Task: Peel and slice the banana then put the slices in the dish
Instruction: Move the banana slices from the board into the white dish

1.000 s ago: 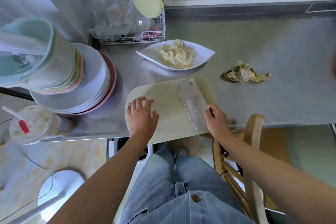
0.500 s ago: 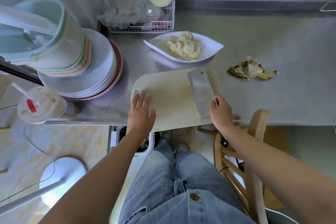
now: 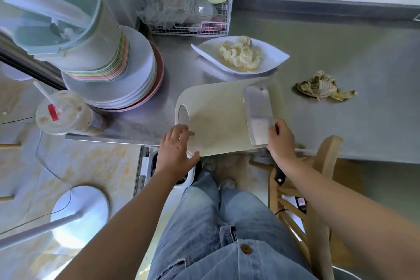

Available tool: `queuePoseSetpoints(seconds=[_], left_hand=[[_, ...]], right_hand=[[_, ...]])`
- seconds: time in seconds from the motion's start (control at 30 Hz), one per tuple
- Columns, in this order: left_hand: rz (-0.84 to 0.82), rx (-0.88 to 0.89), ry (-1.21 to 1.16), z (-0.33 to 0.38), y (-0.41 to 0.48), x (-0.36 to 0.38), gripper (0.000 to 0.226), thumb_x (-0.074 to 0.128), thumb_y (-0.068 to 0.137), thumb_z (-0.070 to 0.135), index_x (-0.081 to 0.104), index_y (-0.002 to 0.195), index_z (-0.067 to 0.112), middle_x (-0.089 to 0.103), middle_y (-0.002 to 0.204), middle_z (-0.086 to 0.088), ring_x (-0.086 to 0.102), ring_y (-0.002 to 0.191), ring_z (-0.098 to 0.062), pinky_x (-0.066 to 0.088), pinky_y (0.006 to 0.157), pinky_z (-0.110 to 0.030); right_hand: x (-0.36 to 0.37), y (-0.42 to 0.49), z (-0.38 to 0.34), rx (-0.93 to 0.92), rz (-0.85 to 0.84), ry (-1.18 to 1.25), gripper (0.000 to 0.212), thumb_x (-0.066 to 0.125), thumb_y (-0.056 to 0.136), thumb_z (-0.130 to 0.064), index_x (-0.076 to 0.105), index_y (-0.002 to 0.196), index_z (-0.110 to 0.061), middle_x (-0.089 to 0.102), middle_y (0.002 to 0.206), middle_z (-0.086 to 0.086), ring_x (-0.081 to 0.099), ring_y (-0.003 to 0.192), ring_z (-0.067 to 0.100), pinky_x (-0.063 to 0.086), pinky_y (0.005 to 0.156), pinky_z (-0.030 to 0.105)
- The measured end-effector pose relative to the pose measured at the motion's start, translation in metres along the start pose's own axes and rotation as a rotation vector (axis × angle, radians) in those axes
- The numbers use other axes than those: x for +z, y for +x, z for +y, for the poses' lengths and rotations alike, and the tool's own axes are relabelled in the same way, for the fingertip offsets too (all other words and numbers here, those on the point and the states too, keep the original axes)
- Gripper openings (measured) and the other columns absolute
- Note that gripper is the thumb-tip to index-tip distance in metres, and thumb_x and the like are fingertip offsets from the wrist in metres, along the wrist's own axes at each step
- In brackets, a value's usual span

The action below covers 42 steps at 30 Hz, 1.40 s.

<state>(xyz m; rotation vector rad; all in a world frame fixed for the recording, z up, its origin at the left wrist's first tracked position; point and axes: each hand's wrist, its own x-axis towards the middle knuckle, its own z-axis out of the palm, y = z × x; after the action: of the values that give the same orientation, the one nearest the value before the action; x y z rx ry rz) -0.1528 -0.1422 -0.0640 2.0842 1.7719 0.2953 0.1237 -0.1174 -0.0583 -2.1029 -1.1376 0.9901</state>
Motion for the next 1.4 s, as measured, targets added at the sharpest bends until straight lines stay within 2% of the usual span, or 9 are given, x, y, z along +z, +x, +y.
queuePoseSetpoints(seconds=[0.27,0.43,0.63,0.7,0.8,0.93,1.1,1.27,1.4], left_hand=[[-0.026,-0.055,0.078,0.016,0.011,0.004,0.069,0.080,0.074,0.021,0.046,0.133,0.013,0.029,0.148,-0.019,0.044,0.127,-0.037,0.041,0.106,-0.048],[-0.017,-0.108,-0.009,0.020,0.017,0.002,0.054,0.066,0.078,0.009,0.048,0.129,0.012,0.035,0.140,-0.014,0.061,0.098,-0.033,0.048,0.096,-0.043],[-0.034,-0.131,-0.083,0.023,0.007,-0.002,0.051,0.048,0.080,-0.010,0.045,0.128,0.007,0.033,0.140,-0.014,0.059,0.076,-0.026,0.049,0.067,-0.034],[-0.047,-0.165,-0.110,0.022,0.009,-0.001,0.053,0.043,0.080,-0.011,0.040,0.130,0.007,0.029,0.141,-0.013,0.057,0.070,-0.024,0.049,0.067,-0.033],[-0.050,-0.184,-0.169,0.018,0.010,0.004,0.057,0.040,0.079,-0.013,0.035,0.133,0.007,0.026,0.141,-0.013,0.063,0.081,-0.035,0.055,0.074,-0.040],[-0.012,-0.173,-0.263,0.015,0.009,0.003,0.063,0.034,0.078,-0.018,0.031,0.136,0.006,0.025,0.140,-0.011,0.057,0.106,-0.032,0.047,0.073,-0.023],[0.051,-0.156,-0.567,0.009,0.011,-0.002,0.063,0.032,0.084,-0.018,0.029,0.130,0.024,0.023,0.142,-0.009,0.045,0.132,-0.024,0.049,0.100,-0.041],[0.205,-0.162,-0.365,0.022,0.017,-0.018,0.059,0.041,0.078,-0.008,0.048,0.131,0.016,0.031,0.140,-0.009,0.052,0.110,-0.026,0.048,0.092,-0.040],[0.108,0.016,-0.227,0.042,0.031,-0.021,0.045,0.043,0.088,0.020,0.054,0.129,0.034,0.027,0.144,-0.006,0.032,0.132,-0.024,0.031,0.105,-0.040]], right_hand=[[0.003,-0.006,0.000,-0.040,0.021,-0.024,0.016,0.037,0.097,-0.016,0.049,0.088,-0.011,0.053,0.083,0.008,0.054,0.079,0.028,0.052,0.072,0.051],[0.004,-0.009,-0.001,-0.008,-0.050,0.063,0.023,0.038,0.095,-0.017,0.043,0.074,-0.025,0.044,0.072,0.002,0.043,0.065,0.022,0.043,0.063,0.042],[0.025,-0.040,0.002,-0.168,-0.190,-0.078,0.020,0.039,0.096,-0.009,0.045,0.078,0.000,0.040,0.067,0.007,0.036,0.061,0.017,0.030,0.058,0.034],[0.034,-0.047,0.003,-0.207,-0.191,-0.123,0.020,0.040,0.095,-0.009,0.046,0.079,0.001,0.040,0.066,0.006,0.037,0.061,0.017,0.029,0.057,0.033],[0.046,-0.054,0.000,-0.213,-0.199,-0.149,0.020,0.041,0.095,-0.010,0.047,0.080,0.001,0.040,0.066,0.007,0.035,0.061,0.016,0.027,0.056,0.031],[0.054,-0.059,-0.007,-0.195,-0.290,-0.132,0.018,0.043,0.096,-0.011,0.052,0.086,0.001,0.043,0.066,0.008,0.037,0.060,0.016,0.030,0.057,0.030],[0.048,-0.059,-0.022,0.209,-0.494,0.379,0.010,0.044,0.096,-0.005,0.053,0.098,-0.001,0.030,0.067,0.006,0.025,0.051,0.015,0.028,0.043,0.028],[0.033,-0.038,-0.036,0.264,-0.425,0.556,0.018,0.043,0.094,-0.002,0.047,0.078,-0.009,0.034,0.068,0.008,0.026,0.051,0.017,0.026,0.040,0.024],[0.018,-0.019,-0.054,0.275,-0.340,0.637,0.015,0.042,0.091,0.000,0.049,0.080,-0.008,0.035,0.064,0.009,0.029,0.048,0.018,0.026,0.039,0.025]])
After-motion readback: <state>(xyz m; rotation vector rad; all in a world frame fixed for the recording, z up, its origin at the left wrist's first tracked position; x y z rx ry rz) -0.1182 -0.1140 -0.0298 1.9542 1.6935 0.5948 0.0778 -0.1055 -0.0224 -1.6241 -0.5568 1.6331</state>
